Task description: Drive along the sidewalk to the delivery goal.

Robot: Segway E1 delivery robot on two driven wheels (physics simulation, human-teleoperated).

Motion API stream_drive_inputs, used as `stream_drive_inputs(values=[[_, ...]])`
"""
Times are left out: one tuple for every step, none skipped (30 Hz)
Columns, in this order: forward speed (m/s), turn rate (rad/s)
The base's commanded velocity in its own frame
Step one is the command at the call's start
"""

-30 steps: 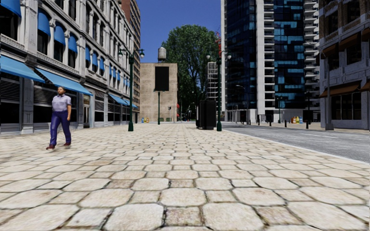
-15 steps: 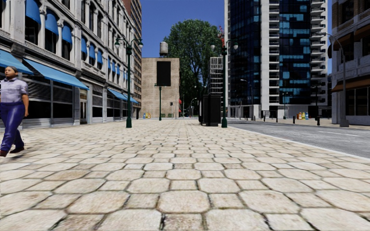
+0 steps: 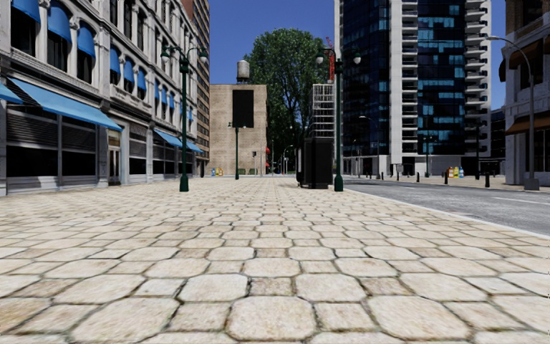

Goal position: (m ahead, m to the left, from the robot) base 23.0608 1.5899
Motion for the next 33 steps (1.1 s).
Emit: stream_drive_inputs(values=[[1.96,0.04],[1.96,0.24],[1.96,0.35],[1.96,0.38],[1.96,0.38],[1.96,0.38],[1.95,0.28],[1.95,0.15],[1.95,0.0],[1.95,0.0],[1.95,0.0],[1.95,0.0],[1.95,0.0],[1.95,0.0],[1.95,0.0],[1.95,0.0],[1.95,0.0],[1.95,0.0],[1.92,0.0],[1.92,0.0],[1.9,0.0],[1.9,0.0],[1.9,0.0],[1.9,0.0],[1.9,0.0],[1.9,0.0],[1.9,0.0],[1.9,0.0],[1.9,0.0],[1.9,0.0],[1.9,0.0],[1.9,0.0],[1.9,0.0]])
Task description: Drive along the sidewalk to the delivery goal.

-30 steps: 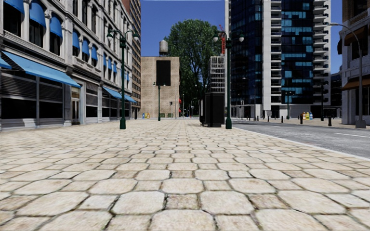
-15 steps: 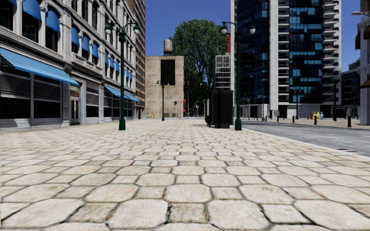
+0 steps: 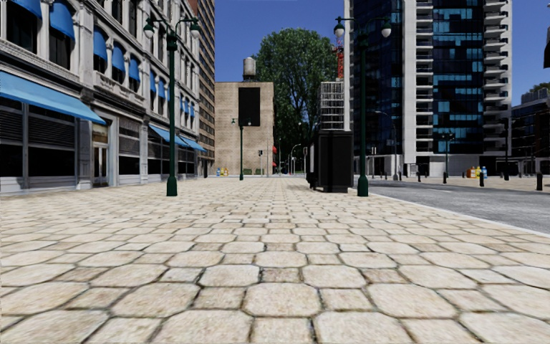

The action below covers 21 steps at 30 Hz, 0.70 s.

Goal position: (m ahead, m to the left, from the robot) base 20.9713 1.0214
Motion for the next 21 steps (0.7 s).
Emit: stream_drive_inputs(values=[[1.9,0.0],[1.9,0.0],[1.9,0.0],[1.9,0.0],[1.9,0.0],[1.9,0.0],[1.9,0.0],[1.9,0.0],[1.9,0.0],[1.9,0.0],[1.9,0.0],[1.9,0.0],[1.9,0.0],[1.9,0.0],[1.9,0.0],[1.9,0.0],[1.91,0.0],[1.91,0.0],[1.91,0.0],[1.91,0.0],[1.91,0.0]])
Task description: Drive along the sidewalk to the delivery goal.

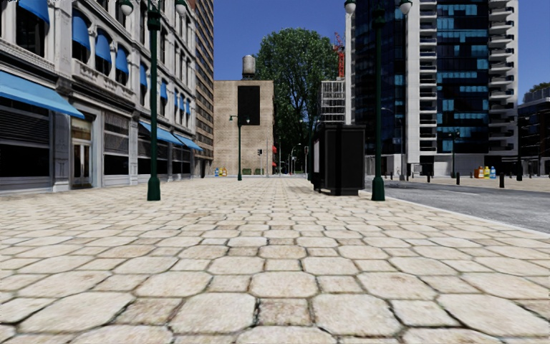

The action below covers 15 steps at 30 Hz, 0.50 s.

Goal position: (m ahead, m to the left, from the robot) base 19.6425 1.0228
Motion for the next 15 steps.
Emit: stream_drive_inputs(values=[[1.91,0.0],[1.91,0.19],[1.91,0.19],[1.91,0.47],[1.91,0.54],[1.91,0.56],[1.91,0.57],[1.91,0.57],[1.91,0.57],[1.91,0.57],[1.91,0.57],[1.91,0.57],[1.91,0.56],[1.91,0.55],[1.91,0.55]])
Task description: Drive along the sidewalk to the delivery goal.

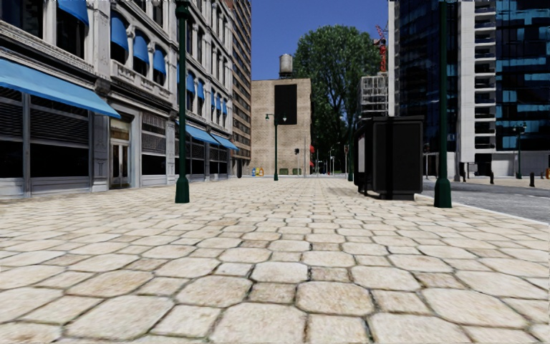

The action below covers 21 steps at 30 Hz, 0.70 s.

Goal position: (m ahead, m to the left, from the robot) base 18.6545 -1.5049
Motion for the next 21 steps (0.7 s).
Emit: stream_drive_inputs(values=[[1.91,0.53],[1.91,0.53],[1.91,0.47],[1.91,0.0],[1.91,0.0],[1.91,0.0],[1.91,0.0],[1.91,0.0],[1.91,0.0],[1.91,0.0],[1.91,0.0],[1.91,0.0],[1.91,0.0],[1.91,0.0],[1.91,0.0],[1.91,0.0],[1.91,0.0],[1.91,0.0],[1.91,0.0],[1.91,0.0],[1.91,0.0]])
